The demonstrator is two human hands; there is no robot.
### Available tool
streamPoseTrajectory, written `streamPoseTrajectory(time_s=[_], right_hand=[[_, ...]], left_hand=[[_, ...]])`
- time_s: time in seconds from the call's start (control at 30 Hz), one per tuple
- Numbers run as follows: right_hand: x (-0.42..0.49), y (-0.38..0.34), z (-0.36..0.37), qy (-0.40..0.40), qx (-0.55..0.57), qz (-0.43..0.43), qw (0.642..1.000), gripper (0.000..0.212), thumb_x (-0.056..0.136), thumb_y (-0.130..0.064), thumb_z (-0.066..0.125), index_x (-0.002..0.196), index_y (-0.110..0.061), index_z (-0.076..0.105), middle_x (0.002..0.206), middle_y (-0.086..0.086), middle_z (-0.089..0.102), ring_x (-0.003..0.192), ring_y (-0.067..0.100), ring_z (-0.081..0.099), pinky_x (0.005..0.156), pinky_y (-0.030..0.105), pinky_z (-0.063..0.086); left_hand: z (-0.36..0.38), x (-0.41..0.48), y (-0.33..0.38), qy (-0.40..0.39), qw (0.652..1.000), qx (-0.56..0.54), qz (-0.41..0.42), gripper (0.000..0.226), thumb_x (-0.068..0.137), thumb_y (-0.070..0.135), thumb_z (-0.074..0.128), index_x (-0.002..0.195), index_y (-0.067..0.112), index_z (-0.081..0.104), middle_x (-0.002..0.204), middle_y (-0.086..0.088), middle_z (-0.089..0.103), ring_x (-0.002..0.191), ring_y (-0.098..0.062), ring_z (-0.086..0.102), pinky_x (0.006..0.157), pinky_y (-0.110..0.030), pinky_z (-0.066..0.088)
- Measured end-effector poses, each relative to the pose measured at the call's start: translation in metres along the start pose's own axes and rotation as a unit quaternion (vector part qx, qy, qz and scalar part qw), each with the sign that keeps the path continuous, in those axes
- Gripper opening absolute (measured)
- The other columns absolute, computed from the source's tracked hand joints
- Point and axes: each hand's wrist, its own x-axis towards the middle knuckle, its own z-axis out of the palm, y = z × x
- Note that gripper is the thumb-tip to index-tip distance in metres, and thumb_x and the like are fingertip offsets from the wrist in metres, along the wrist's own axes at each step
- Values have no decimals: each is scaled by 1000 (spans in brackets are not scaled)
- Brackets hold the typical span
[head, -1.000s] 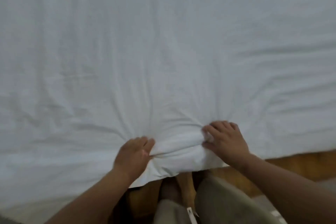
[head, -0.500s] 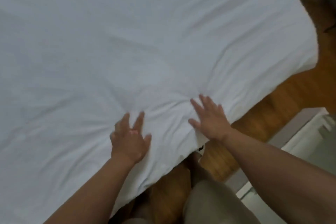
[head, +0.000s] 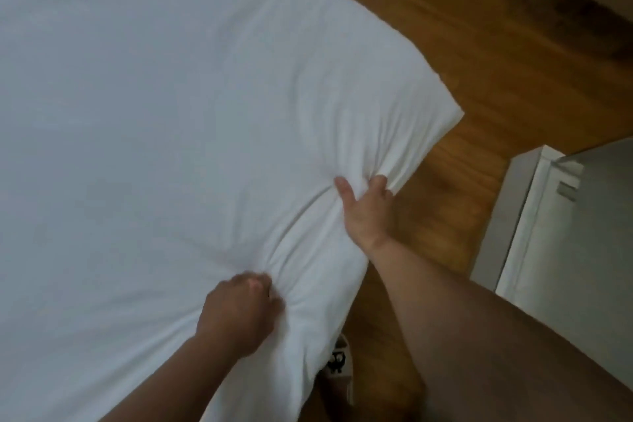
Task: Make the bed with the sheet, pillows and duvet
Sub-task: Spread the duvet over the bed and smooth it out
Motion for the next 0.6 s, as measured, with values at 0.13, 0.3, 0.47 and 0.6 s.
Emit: streamPoseTrajectory(time_s=[0.13, 0.3, 0.47, 0.6], right_hand=[[38, 39, -33, 26, -55, -154, 986, 45, 99, -56, 43, 63, -28, 39, 62, 0, 58, 61, 25, 59, 60, 27, 34], [58, 39, -52, -173, 7, -66, 983, 56, 97, -55, 50, 55, -19, 44, 48, -10, 49, 47, 4, 47, 56, 31, 39], [149, 5, -132, -119, 38, 54, 991, 42, 92, -62, 51, 93, -22, 63, 86, -7, 63, 83, 20, 63, 62, 29, 49], [225, -34, -157, -81, 136, 206, 966, 93, 71, -83, 47, 149, -34, 29, 142, -5, 46, 123, 29, 51, 90, 50, 53]], left_hand=[[-24, 17, 14, -88, 990, -40, 101, 29, 88, 43, 45, 67, 24, 37, 81, -1, 65, 83, -22, 62, 71, -32, 44], [-79, 59, 66, 23, 972, -127, 194, 26, 79, 46, 46, 100, 33, 54, 100, 9, 58, 93, -20, 58, 85, -32, 52], [-144, 165, 50, 134, 987, 19, 82, 76, 90, 66, 42, 156, 32, 26, 164, -14, 16, 150, -37, 16, 117, -58, 22], [-142, 206, 57, 103, 991, 49, 74, 81, 85, 80, 12, 155, 43, -4, 166, -9, -9, 153, -33, -9, 118, -64, 5]])
